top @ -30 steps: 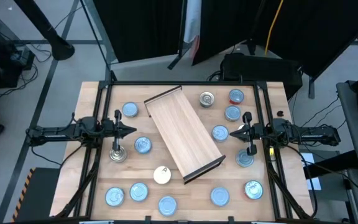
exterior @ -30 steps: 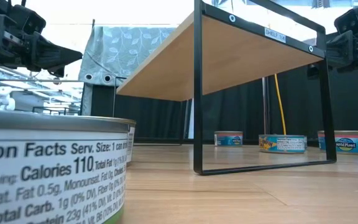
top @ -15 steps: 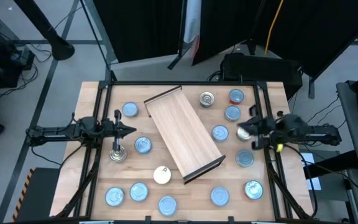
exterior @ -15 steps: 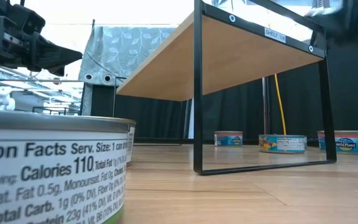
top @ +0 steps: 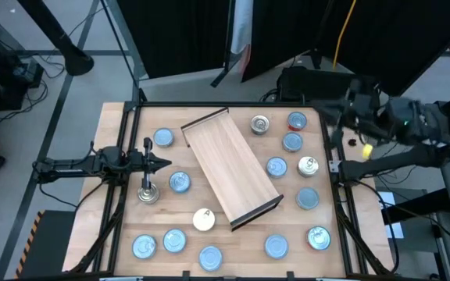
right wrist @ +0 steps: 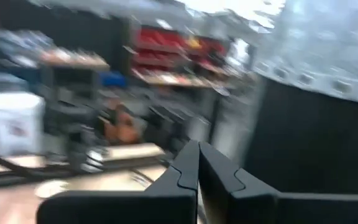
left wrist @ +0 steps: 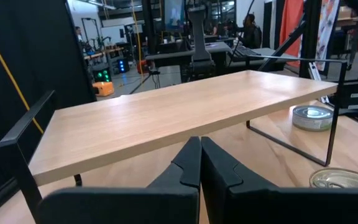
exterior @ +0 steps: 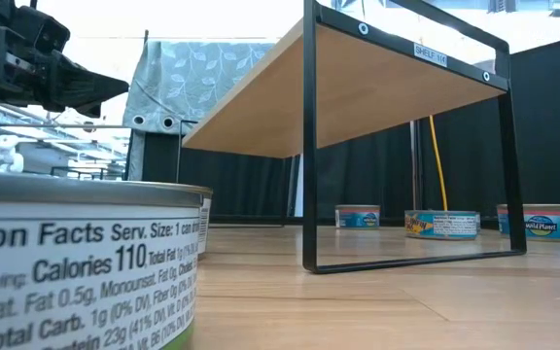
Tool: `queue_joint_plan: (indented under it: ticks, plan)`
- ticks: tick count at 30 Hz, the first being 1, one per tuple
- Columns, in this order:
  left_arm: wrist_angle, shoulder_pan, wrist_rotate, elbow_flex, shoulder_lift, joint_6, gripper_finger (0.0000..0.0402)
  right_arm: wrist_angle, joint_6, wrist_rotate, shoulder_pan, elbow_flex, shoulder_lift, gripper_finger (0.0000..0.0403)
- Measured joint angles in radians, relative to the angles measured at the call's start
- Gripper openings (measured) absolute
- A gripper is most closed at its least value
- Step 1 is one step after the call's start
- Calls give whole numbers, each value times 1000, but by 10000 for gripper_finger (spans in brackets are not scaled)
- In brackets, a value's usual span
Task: Stack canned seafood by type on shelf
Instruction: Put the right green tuna can on the shelf
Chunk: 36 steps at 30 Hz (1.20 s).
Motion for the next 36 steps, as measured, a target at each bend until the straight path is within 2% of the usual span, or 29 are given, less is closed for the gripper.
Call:
queue_joint_plan:
  ticks: [3, 6, 10, 17, 22, 25, 28, 33, 36]
  plan:
    - [1, 0, 0, 0, 0, 0, 2, -132, -1, 103, 0, 121, 115, 13]
    - [1, 0, 0, 0, 0, 0, 2, -207, 36, 122, 0, 107, 169, 27]
    - [1, 0, 0, 0, 0, 0, 2, -192, 156, 130, 0, -53, 163, 46]
    - [8, 0, 0, 0, 0, -3, 2, 100, 263, 132, 1, -398, 102, 68]
    - [19, 0, -26, 40, 1, -79, 2, 232, 264, 132, 0, -530, 63, 78]
    - [36, 0, -106, 148, 9, -84, 2, 247, 238, 134, -5, -532, 33, 82]
    - [23, 0, -188, 305, 76, -64, 2, 263, 198, 135, -6, -532, 14, 86]
    - [-91, 0, -297, 659, 298, 30, 2, 328, 99, 135, -6, -532, -9, 87]
    - [-230, 0, -301, 906, 467, 65, 2, 382, 40, 135, -7, -532, -14, 87]
